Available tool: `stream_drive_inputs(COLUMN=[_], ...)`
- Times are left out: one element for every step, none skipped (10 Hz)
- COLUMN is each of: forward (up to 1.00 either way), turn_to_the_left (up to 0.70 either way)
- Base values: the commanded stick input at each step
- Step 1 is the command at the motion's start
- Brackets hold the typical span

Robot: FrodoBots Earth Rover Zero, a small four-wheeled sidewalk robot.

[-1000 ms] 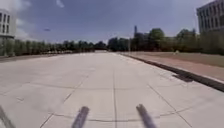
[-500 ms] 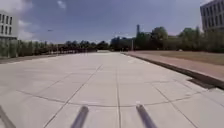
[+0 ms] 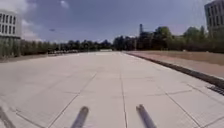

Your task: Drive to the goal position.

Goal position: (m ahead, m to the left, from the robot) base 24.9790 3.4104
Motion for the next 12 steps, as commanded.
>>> stream_drive_inputs(forward=[1.00,1.00,1.00,1.00,1.00,1.00,1.00,1.00,1.00,1.00,1.00,1.00], turn_to_the_left=[0.00,0.00,0.00,0.00,0.00,0.00,0.00,0.00,0.00,0.00,0.00,0.00])
